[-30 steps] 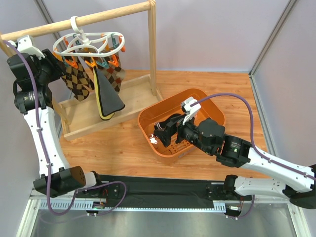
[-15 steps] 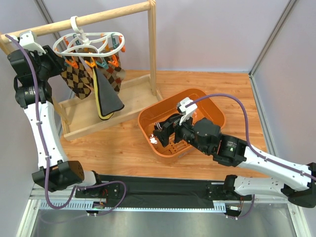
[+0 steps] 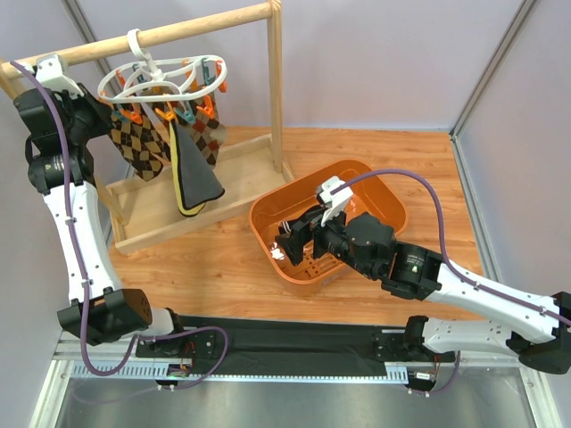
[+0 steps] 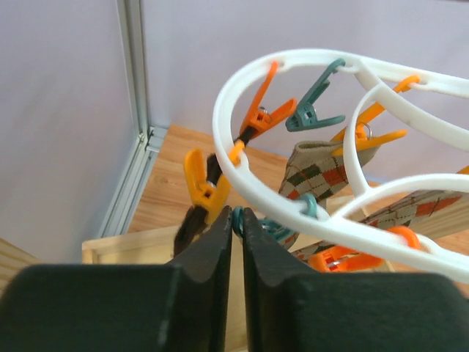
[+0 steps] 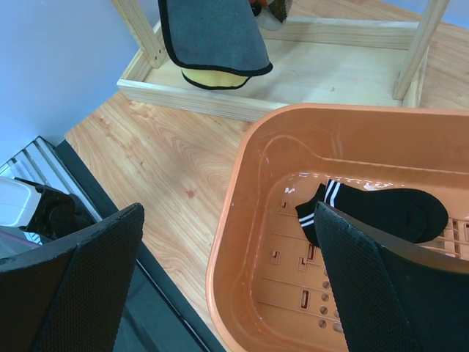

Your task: Remove the socks clipped to the hanger

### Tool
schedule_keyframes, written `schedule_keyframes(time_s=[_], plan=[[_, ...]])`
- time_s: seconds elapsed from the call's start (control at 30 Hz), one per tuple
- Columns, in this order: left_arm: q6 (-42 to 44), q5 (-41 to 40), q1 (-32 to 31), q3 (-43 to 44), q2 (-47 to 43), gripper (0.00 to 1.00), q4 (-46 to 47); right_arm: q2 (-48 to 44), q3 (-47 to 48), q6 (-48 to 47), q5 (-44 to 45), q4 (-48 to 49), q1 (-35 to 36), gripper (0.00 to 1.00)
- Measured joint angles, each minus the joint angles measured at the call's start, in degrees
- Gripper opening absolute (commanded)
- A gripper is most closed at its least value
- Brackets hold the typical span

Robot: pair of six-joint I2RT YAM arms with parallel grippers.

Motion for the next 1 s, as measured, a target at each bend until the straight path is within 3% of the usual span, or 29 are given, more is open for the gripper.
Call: schedule_keyframes(time_s=[0.13, 0.47, 1.0], plan=[[-0.07, 0.35, 0.00, 0.00, -0.02, 0.00, 0.37, -0.04, -0.02, 0.02, 0.00, 0.00, 0.00, 1.00], [-0.74, 0.81, 0.00, -2.82, -3.32, 0.00, -0.07, -2.08, -0.90, 0.70, -0.11, 0.11, 0.00, 1.00], [-1.90, 6.27, -1.90, -8.87, -18.69, 0.00, -2.89, -9.75, -5.05, 3.08, -0.61, -0.98, 0.00, 1.00]])
